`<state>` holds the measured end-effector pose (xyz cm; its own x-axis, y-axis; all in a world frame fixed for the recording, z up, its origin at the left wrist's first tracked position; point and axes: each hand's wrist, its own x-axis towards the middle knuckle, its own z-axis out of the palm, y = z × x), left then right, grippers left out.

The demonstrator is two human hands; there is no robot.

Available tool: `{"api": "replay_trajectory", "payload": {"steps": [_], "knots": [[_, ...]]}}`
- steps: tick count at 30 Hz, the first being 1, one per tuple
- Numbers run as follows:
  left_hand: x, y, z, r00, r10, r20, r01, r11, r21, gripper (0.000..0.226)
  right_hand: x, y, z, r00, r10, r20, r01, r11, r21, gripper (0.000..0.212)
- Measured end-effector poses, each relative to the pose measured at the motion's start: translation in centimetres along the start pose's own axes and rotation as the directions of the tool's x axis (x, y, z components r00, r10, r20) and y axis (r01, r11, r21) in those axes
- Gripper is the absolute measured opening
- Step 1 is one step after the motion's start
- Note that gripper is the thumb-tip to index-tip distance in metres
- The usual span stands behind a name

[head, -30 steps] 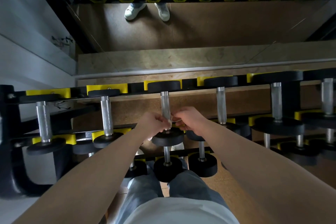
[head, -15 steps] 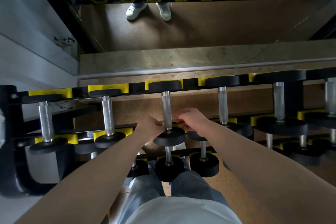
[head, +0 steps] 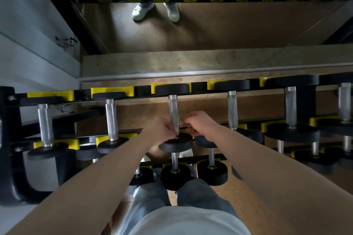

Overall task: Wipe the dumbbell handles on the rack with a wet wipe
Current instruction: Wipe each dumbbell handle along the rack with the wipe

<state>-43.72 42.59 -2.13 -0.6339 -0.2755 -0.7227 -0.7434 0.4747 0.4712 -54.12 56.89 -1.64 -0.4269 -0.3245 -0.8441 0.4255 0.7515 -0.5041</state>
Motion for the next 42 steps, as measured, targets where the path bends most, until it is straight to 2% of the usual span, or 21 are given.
{"api": "replay_trajectory", "payload": {"steps": [2, 5, 8, 10, 12, 14, 17, 19, 22, 24, 25, 28, 31, 33, 35, 38, 41, 42], "knots": [[-0.2, 0.0, 0.7, 1.000, 0.024, 0.019, -0.026, 0.997, 0.073, 0.012, -0.3, 0.3, 0.2, 1.000, 0.002, 0.001, -0.002, 1.000, 0.003, 0.015], [-0.1, 0.3, 0.6, 0.999, 0.009, -0.039, -0.005, 0.996, 0.090, 0.009, -0.5, 0.2, 0.3, 0.999, -0.040, -0.019, 0.039, 0.999, -0.019, 0.015], [0.3, 0.8, -0.4, 0.977, 0.024, -0.212, -0.037, 0.998, -0.059, 0.011, -0.6, -0.3, 0.4, 0.993, -0.115, -0.026, 0.114, 0.992, -0.047, 0.014], [1.2, 1.5, -1.9, 0.937, -0.010, -0.350, -0.064, 0.978, -0.199, 0.015, -0.7, -0.8, 0.3, 0.987, -0.153, -0.041, 0.152, 0.988, -0.027, 0.014], [2.0, 2.0, -3.3, 0.915, -0.060, -0.400, -0.066, 0.953, -0.295, 0.018, -0.8, -1.3, 0.2, 0.982, -0.175, -0.069, 0.174, 0.985, -0.008, 0.013], [2.1, 2.2, -3.5, 0.936, -0.050, -0.349, -0.050, 0.961, -0.272, 0.018, -0.7, -1.4, 0.0, 0.980, -0.178, -0.087, 0.180, 0.984, 0.011, 0.014], [1.1, 1.6, -1.6, 0.981, 0.062, -0.185, -0.071, 0.997, -0.038, 0.011, -0.8, -1.3, -0.1, 0.984, -0.158, -0.078, 0.160, 0.987, 0.018, 0.013], [0.8, 1.4, -0.4, 0.990, 0.085, -0.115, -0.077, 0.994, 0.076, 0.010, -0.8, -0.9, 0.1, 0.988, -0.140, -0.062, 0.139, 0.990, -0.013, 0.012], [0.2, 1.8, -0.2, 0.991, 0.094, -0.093, -0.086, 0.993, 0.083, 0.013, -0.9, -0.3, 0.7, 0.989, -0.140, -0.053, 0.135, 0.986, -0.094, 0.017], [0.3, 1.6, -0.2, 0.985, 0.091, -0.143, -0.099, 0.994, -0.045, 0.012, -1.1, -0.2, 1.0, 0.984, -0.165, -0.063, 0.161, 0.985, -0.057, 0.020], [0.3, 1.4, -0.3, 0.984, 0.073, -0.163, -0.099, 0.982, -0.158, 0.010, -1.2, -0.3, 1.1, 0.981, -0.179, -0.068, 0.181, 0.983, 0.016, 0.020], [0.3, 0.7, -0.3, 0.988, 0.024, -0.150, -0.092, 0.881, -0.465, 0.010, -1.3, -1.2, 1.3, 0.970, -0.225, -0.092, 0.238, 0.953, 0.186, 0.021], [0.2, 0.5, -0.7, 0.981, -0.109, -0.163, -0.022, 0.766, -0.642, 0.020, -0.3, -2.1, 1.7, 0.955, -0.200, -0.221, 0.242, 0.954, 0.180, 0.022], [0.5, -0.1, -0.6, 0.976, -0.178, -0.122, 0.041, 0.708, -0.705, 0.025, 0.4, -2.4, 2.2, 0.925, -0.217, -0.311, 0.259, 0.961, 0.099, 0.020], [0.7, -0.8, -0.4, 0.982, -0.175, -0.069, 0.078, 0.714, -0.696, 0.028, 0.4, -2.5, 2.5, 0.902, -0.279, -0.328, 0.287, 0.958, -0.027, 0.016], [0.6, -1.2, 0.0, 0.983, -0.185, -0.016, 0.125, 0.722, -0.681, 0.026, -0.1, -1.7, 2.3, 0.924, -0.301, -0.235, 0.244, 0.939, -0.244, 0.010], [0.8, -1.3, 0.3, 0.974, -0.226, 0.016, 0.176, 0.712, -0.680, 0.019, -0.5, 0.1, 2.4, 0.986, -0.163, -0.046, 0.110, 0.823, -0.557, 0.006], [0.9, -1.3, 0.5, 0.972, -0.235, 0.021, 0.188, 0.715, -0.673, 0.018, -0.3, 0.5, 2.5, 0.989, -0.140, -0.042, 0.090, 0.810, -0.580, 0.008]]}}
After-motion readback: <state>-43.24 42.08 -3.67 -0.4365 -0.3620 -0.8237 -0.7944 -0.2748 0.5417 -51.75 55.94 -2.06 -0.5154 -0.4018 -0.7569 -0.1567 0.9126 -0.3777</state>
